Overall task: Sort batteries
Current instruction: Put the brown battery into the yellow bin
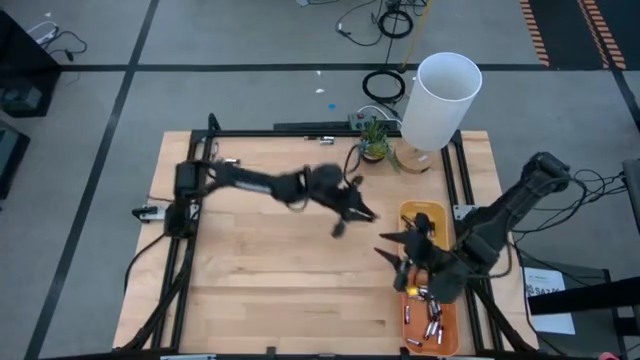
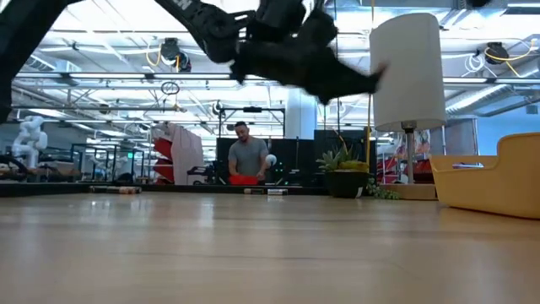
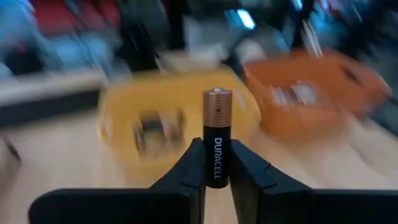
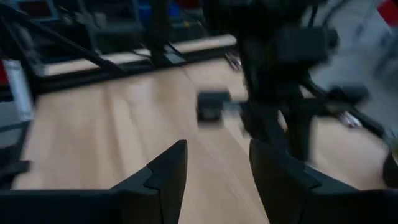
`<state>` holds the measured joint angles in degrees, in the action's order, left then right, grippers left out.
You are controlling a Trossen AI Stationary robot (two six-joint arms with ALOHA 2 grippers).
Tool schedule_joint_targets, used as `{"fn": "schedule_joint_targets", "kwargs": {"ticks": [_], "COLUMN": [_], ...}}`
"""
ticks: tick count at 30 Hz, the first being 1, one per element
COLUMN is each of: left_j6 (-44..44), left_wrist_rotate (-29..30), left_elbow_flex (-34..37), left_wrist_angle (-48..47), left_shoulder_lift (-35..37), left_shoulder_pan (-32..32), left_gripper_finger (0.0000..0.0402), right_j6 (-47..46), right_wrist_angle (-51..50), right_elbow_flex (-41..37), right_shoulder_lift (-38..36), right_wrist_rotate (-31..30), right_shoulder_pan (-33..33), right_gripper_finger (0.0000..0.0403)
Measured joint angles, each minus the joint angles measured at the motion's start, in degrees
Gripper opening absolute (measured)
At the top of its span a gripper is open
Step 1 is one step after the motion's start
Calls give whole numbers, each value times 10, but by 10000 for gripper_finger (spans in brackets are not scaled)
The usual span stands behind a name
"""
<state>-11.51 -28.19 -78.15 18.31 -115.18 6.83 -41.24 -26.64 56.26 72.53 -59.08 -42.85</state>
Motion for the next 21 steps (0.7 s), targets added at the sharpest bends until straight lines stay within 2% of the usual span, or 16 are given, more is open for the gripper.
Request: {"fn": "schedule_joint_targets", "kwargs": {"ticks": [3, 5, 8, 13, 16, 21], "left_j6": [58, 66, 69, 137, 176, 203], "left_wrist_rotate": [52, 75, 115, 124, 125, 147], "left_elbow_flex": [-14, -41, -95, -237, -331, -472], "left_wrist_angle": [175, 218, 206, 195, 139, -8], "left_shoulder_lift": [-51, -90, -156, -264, -323, -386], "left_shoulder_pan": [-46, -68, -85, -86, -80, -69], "left_gripper_finger": [47, 47, 47, 47, 47, 47], "right_j6": [50, 79, 119, 163, 165, 176], "right_wrist_angle": [37, 58, 94, 133, 132, 131], "right_elbow_flex": [12, 17, 22, 22, 22, 22], "right_shoulder_lift": [0, 0, 0, 0, 0, 0], "right_wrist_rotate": [-23, -29, -30, -43, -44, -44], "right_shoulder_pan": [-27, -39, -52, -63, -67, -69], "right_gripper_finger": [167, 167, 167, 167, 167, 167]}}
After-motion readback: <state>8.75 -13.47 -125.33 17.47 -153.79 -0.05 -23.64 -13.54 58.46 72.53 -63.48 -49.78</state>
